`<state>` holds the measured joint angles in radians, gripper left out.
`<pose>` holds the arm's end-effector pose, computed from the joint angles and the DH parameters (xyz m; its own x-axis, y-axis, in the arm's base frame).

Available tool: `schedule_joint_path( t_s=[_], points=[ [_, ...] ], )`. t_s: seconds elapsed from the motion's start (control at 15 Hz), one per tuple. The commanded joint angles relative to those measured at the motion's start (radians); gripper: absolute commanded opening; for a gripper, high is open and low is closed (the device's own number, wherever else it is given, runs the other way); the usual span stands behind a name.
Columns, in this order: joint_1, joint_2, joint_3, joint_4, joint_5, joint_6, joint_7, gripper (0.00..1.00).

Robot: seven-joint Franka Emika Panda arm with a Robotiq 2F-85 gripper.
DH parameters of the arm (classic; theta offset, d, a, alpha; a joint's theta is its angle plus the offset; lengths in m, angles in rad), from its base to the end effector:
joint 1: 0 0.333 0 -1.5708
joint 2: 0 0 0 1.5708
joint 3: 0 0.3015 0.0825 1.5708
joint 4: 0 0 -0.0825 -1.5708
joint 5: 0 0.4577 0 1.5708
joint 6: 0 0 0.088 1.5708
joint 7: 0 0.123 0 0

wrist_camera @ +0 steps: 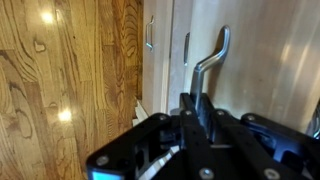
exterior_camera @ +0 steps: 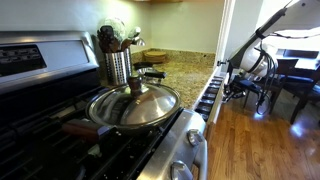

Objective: Open the topmost drawer fully

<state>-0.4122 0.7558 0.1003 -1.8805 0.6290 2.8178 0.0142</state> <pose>0.6233 -0.2252 0.0267 0.5797 -0.8132 0.0514 -0.7549 -0.5597 -0.3417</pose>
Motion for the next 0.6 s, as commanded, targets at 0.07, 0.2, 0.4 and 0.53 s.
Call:
schedule_joint_path(
  t_s=[0.07, 0.2, 0.4, 0.53],
  points=[
    [-0.045, -0.027, -0.034, -0.153, 0.005, 0.032, -0.081, 0.05],
    [-0.053, -0.048, -0.049, -0.189, 0.003, 0.03, -0.1, 0.05],
    [-0.056, -0.066, -0.079, -0.226, -0.007, 0.036, -0.119, 0.04],
    [-0.063, -0.073, -0.095, -0.244, -0.015, 0.025, -0.141, 0.04]
  ],
)
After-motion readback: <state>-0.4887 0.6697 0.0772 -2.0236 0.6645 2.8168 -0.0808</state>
